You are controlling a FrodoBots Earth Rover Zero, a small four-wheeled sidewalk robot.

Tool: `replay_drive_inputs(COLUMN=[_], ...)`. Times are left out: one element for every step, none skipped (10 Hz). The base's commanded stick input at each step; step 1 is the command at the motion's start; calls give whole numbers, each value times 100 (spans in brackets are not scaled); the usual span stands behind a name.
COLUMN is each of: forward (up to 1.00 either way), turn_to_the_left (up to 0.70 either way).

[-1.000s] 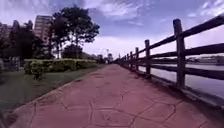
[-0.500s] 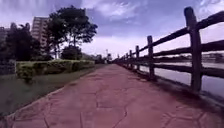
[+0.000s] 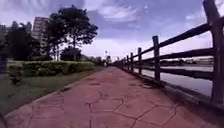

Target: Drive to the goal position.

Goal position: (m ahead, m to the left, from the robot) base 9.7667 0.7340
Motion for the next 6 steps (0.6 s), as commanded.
replay_drive_inputs(forward=[100, 100, 100, 100, 100, 100], turn_to_the_left=[0, 0, 0, 0, 0, 0])
